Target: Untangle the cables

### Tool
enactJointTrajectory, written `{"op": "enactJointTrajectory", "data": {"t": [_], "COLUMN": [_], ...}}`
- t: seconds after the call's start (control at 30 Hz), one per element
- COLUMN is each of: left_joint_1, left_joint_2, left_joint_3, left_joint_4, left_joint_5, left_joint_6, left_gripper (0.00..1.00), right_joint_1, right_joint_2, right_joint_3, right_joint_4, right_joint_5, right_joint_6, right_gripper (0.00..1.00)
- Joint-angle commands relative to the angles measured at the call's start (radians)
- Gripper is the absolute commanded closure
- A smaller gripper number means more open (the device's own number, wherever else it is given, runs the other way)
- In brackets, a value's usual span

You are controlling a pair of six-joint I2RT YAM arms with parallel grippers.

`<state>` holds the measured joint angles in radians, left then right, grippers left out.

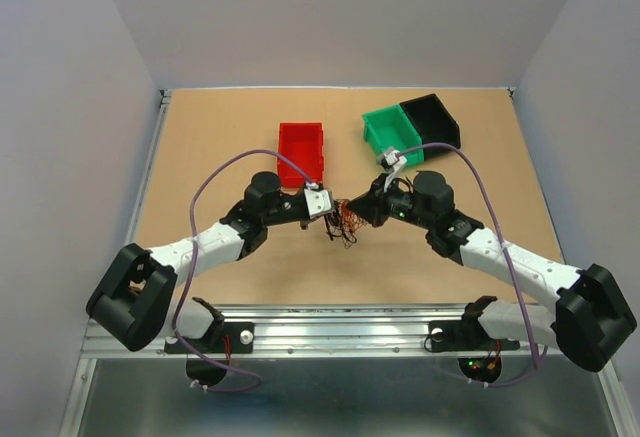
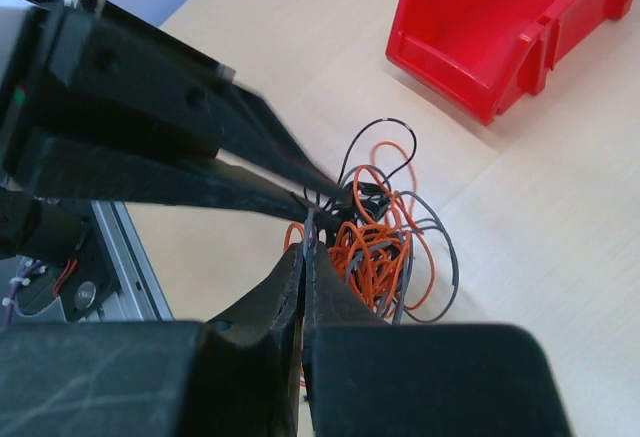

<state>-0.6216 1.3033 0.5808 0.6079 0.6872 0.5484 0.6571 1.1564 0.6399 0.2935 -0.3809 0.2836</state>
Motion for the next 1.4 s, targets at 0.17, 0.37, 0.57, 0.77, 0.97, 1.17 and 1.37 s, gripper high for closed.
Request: {"op": "enactJointTrajectory", "data": {"t": [0.17,0.37,0.57,0.77,0.97,1.17,1.37], "left_joint_1": [-0.015,-0.015,-0.015,-0.015,-0.015,-0.015,-0.015], "left_joint_2": [-0.042,-0.128,-0.165,-0.164,-0.125,-0.145,-0.203], "left_joint_3": [0.074,0.082,0.114,0.241,0.488,0.709,0.804], "left_joint_4": [-0.01,-0.06,-0.097,-0.123,-0.177,-0.233,-0.27], "left_joint_5": [-0.055,-0.072,-0.072,-0.11,-0.23,-0.343,-0.454], "left_joint_6": [-0.016,-0.047,-0.082,-0.208,-0.332,-0.343,-0.366], "left_gripper": [1.0,1.0,1.0,1.0,1.0,1.0,1.0], "right_joint_1": [0.013,0.012,0.012,0.012,0.013,0.012,0.012], "right_joint_2": [-0.008,0.11,0.209,0.229,0.249,0.237,0.186], "right_joint_3": [0.006,0.046,0.087,0.087,0.099,0.09,0.055], "right_joint_4": [0.096,0.124,0.17,0.213,0.231,0.23,0.23], "right_joint_5": [-0.006,0.05,0.036,-0.002,0.002,0.045,0.077], "right_joint_6": [-0.04,-0.096,-0.112,-0.126,-0.113,-0.1,-0.098], "right_gripper": [0.82,0.45,0.32,0.31,0.55,0.84,0.91]}}
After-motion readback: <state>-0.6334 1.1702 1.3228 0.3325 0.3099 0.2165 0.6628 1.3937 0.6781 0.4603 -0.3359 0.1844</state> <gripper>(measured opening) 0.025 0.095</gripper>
